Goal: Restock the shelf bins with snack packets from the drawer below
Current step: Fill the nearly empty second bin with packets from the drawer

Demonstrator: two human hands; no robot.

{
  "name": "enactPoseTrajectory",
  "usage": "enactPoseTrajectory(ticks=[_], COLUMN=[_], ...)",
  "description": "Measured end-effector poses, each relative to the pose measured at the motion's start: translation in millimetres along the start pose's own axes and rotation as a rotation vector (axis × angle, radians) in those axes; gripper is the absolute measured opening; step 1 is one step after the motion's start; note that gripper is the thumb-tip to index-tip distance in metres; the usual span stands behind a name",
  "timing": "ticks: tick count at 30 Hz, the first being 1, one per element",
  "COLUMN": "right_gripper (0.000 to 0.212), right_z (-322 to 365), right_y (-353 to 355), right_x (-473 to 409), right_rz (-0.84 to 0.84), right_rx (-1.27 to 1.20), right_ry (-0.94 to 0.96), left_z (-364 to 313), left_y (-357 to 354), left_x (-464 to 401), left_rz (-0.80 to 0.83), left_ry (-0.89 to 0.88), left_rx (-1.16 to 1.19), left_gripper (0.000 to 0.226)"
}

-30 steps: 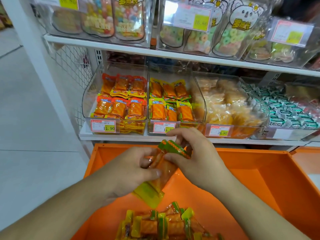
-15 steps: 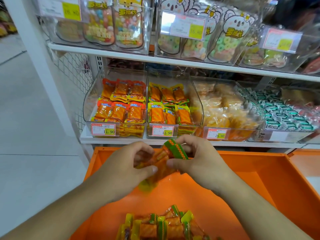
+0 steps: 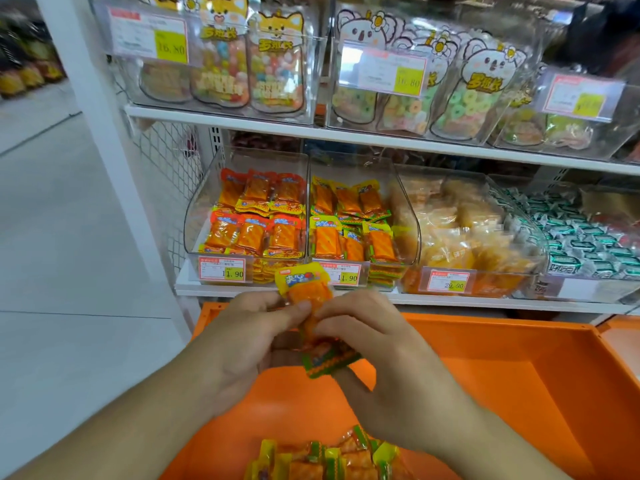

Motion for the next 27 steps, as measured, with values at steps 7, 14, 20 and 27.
enactPoseTrajectory(ticks=[7,14,20,27], right_gripper=[0.036,0.045,0.04,0.026], right_z=[-20,-41,-50,-86], right_y=[5,-11,-4,34], right_x=[3,2,-7,-28], right_rz=[-0.173,-0.172,-0.219,-0.2], right_rx=[-0.151,-0.498,-0.508,-0.335], right_ry=[-0.305,-0.662,-0.689,-0.653], left_z=[-11,-5,-16,-59], left_y=[2,-6,-13,-37], left_x=[5,6,-7,-62], left_rz=[-0.033,-0.02,-0.055,-0.169], left_ry=[-0.2,-0.221,-0.192,-0.234], left_rx=[-0.233,-0.342,-0.309,-0.387], left_gripper=[0.02,0.03,0.03,0.022])
Point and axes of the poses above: each hand's wrist, its own x-axis away from the middle knuckle, its own y-axis out of the back of the hand, z = x × y, the point moved 5 cm from there along -x, towards the middle knuckle
